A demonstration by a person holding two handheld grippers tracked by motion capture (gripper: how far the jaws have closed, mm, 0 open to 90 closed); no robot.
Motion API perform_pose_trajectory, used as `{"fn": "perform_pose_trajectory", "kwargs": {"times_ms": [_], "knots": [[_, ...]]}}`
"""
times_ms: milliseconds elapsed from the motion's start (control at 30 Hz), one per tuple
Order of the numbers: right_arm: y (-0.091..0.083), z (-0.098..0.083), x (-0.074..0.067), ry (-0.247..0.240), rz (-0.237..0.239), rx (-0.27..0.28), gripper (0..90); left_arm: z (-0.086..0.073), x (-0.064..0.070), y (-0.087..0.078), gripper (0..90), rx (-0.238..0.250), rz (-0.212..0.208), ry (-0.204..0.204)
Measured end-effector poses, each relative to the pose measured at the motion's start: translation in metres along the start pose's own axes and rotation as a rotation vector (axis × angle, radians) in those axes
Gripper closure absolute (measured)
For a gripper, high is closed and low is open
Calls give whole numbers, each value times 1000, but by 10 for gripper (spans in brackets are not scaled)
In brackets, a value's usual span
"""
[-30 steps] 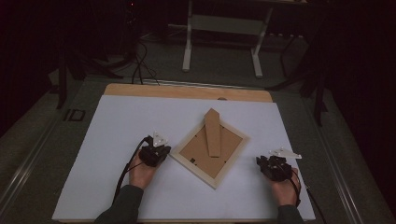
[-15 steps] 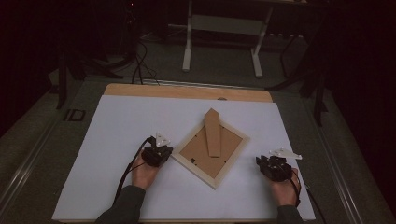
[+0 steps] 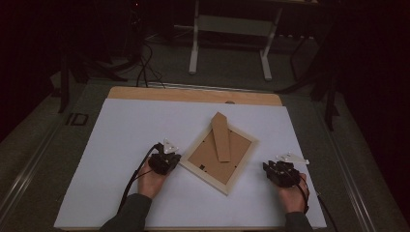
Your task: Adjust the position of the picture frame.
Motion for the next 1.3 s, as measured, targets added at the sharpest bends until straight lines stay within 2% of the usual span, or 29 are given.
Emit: {"fn": "perform_pose_trajectory", "kwargs": {"times_ms": [300,400,500,800,1100,1233,1300], "knots": [[6,9,-11,-17,-3,1,756,0,4,1,897,-4,-2,5],[10,14,-11,-15,-26,17,832,0,4,0,897,-7,0,8],[20,19,-10,11,-35,12,894,0,4,1,896,0,-3,2],[42,45,0,110,-34,8,899,-1,4,0,893,1,-5,1],[65,58,4,141,-53,3,900,-2,4,-1,894,-1,-8,5],[76,60,9,182,-52,-13,899,-2,4,-1,895,-1,-9,4],[81,61,10,186,-50,-19,899,-2,4,-1,895,-1,-10,3]]}}
Point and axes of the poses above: each handheld gripper's, and its own axes: y roughly forward along the jaws, z roughly out of its top, x roughly to its right, the point moved 6 cm from there along y, roughly forward along the jaws, and after that the axes turned 14 degrees about -z, right-handed, at the moved point
